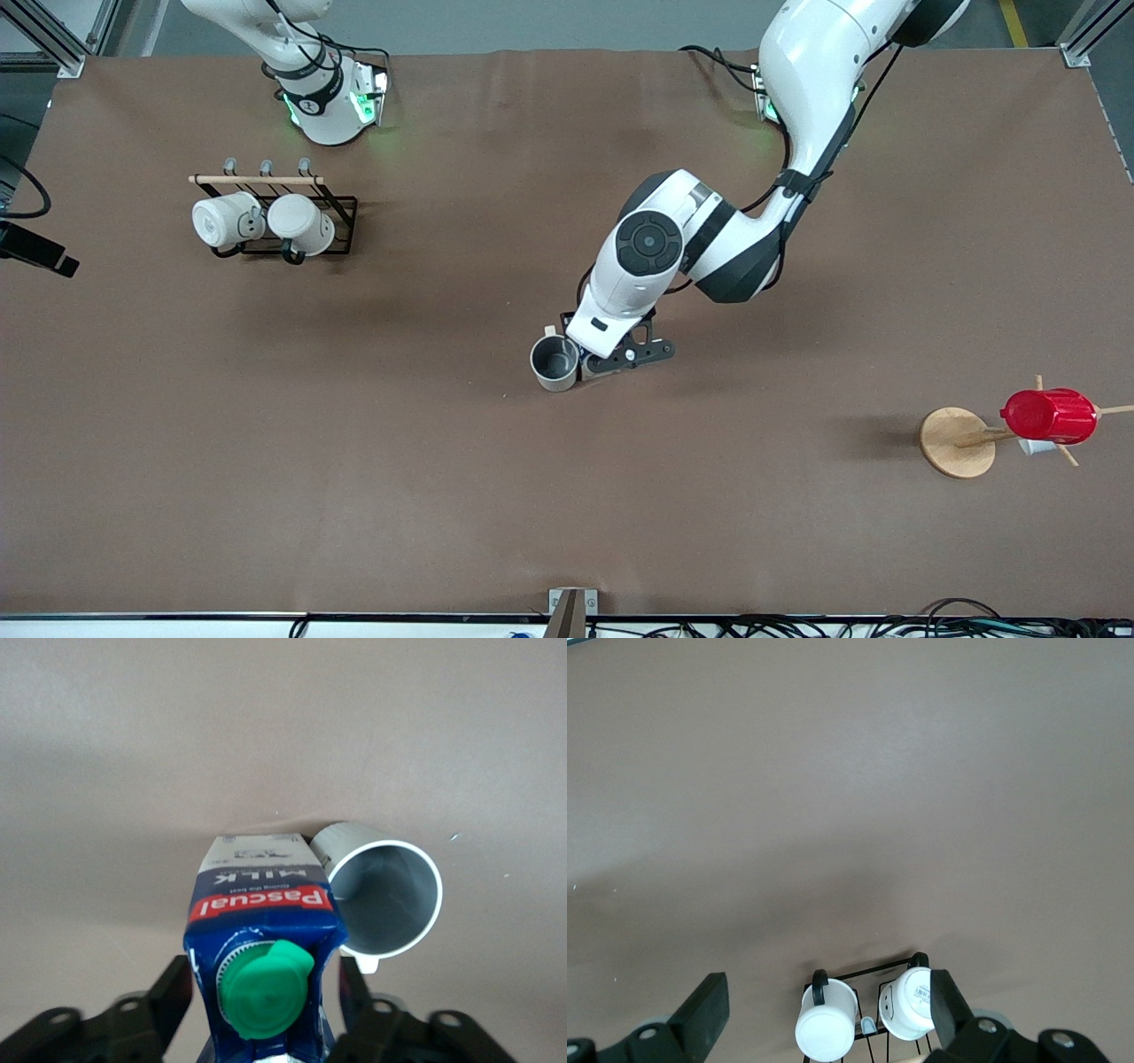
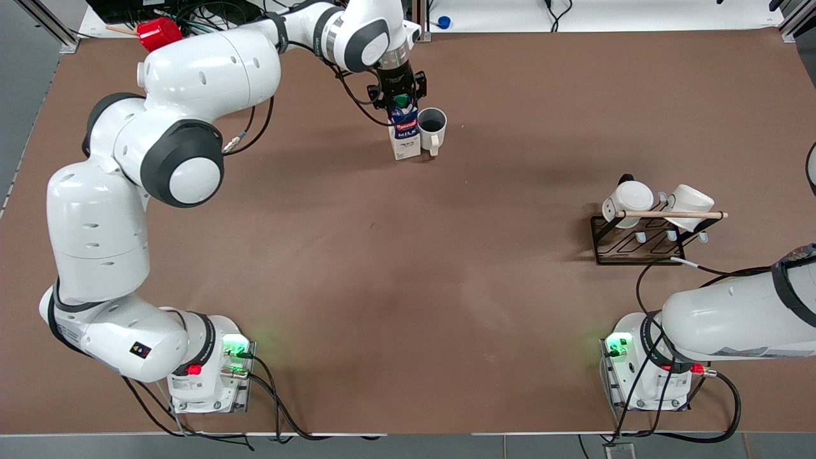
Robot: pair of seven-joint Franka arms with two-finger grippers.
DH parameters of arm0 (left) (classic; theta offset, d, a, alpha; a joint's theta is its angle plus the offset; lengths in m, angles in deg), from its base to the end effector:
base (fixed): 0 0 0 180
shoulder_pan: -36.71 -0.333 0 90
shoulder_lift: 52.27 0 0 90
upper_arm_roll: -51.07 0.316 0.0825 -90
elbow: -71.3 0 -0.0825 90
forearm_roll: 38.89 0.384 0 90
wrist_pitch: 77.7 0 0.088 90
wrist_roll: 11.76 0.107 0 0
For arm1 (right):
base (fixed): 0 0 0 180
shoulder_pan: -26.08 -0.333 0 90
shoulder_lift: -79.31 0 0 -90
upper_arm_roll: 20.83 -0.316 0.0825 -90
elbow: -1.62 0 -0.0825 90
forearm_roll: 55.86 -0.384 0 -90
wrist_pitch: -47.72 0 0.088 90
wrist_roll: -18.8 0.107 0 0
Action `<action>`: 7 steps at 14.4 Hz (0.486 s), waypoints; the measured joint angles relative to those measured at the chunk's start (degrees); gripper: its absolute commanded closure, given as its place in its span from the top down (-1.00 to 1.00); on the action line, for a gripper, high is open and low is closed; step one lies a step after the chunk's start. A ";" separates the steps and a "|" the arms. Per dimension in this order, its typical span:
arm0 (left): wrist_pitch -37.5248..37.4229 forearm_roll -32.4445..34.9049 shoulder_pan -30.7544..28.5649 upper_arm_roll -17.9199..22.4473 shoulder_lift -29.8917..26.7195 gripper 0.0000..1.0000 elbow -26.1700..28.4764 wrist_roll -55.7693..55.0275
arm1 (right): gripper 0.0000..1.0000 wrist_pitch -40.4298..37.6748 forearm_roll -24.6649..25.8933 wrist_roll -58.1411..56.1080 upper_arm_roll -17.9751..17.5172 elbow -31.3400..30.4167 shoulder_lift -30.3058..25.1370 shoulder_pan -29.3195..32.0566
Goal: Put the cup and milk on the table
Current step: 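Set the milk carton beside the mug with the left gripper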
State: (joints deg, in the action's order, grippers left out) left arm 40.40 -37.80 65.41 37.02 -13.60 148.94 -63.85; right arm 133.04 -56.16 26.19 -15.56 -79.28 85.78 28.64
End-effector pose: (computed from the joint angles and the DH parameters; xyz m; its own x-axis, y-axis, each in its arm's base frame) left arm 0.5654 -0.4680 0.3384 0.9760 0.2035 -0.0775 0.2117 -0.9700 0.1196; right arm 0.5765 -0.0753 0.6279 0.9645 -0.2618 -0.0343 -0.2616 -0.9651 0.0096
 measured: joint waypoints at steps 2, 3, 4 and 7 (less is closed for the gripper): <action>-0.17 0.00 -0.41 0.47 -1.12 1.00 -1.35 0.00 | 1.00 0.08 -0.01 0.00 -1.33 -0.26 -0.04 -0.09; -0.89 0.00 -0.86 0.90 -2.37 1.00 -1.79 0.00 | 1.00 0.64 -0.01 0.00 -1.69 -0.99 -0.31 -0.21; -2.33 0.00 -1.85 1.18 -4.08 1.00 -2.08 0.00 | 1.00 1.92 -0.01 0.00 -1.88 -2.41 -0.95 -0.33; -7.15 0.04 -6.61 1.50 -9.29 1.00 -2.31 2.74 | 1.00 2.99 -0.01 -1.01 -1.97 -5.91 -3.35 -0.42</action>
State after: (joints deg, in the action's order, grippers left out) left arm 33.24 -37.76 58.80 38.52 -22.90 146.63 -61.11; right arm 136.03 -56.17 25.17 -17.53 -85.19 82.43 28.22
